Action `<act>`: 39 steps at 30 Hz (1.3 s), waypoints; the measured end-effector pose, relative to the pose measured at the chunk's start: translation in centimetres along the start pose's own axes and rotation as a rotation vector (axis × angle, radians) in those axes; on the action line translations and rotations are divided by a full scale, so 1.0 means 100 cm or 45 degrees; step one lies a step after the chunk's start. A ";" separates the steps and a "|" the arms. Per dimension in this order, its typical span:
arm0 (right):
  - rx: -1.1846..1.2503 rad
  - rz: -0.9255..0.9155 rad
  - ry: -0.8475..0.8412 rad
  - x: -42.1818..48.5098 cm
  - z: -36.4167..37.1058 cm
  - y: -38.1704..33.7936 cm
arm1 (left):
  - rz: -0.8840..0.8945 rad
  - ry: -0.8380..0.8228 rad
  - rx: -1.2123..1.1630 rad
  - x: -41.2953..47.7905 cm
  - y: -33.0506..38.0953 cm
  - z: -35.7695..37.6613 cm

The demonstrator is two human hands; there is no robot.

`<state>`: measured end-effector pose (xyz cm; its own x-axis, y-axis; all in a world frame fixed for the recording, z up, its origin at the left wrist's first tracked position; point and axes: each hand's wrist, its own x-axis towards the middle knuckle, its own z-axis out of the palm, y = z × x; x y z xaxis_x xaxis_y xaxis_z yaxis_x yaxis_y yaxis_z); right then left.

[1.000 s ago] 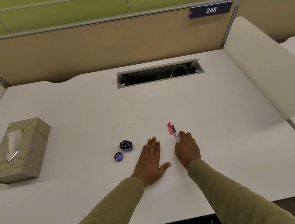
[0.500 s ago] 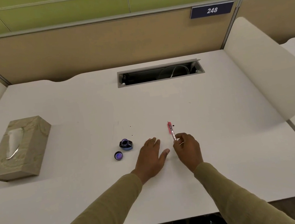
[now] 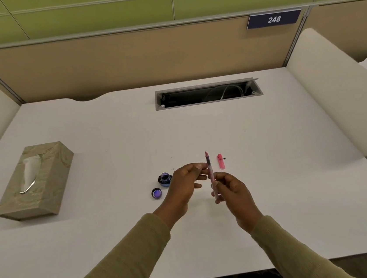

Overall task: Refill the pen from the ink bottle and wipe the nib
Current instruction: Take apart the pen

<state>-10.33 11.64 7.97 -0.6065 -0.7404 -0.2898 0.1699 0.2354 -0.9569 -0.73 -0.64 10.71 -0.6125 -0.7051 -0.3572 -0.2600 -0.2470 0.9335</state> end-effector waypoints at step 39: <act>0.131 0.037 -0.344 -0.006 0.071 -0.038 | 0.117 0.037 -0.076 -0.018 0.034 -0.068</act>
<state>-5.10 6.76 11.65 -0.3738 -0.8784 -0.2978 0.2702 0.2040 -0.9410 4.58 -4.68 14.76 -0.6095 -0.7456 -0.2695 -0.1580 -0.2189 0.9629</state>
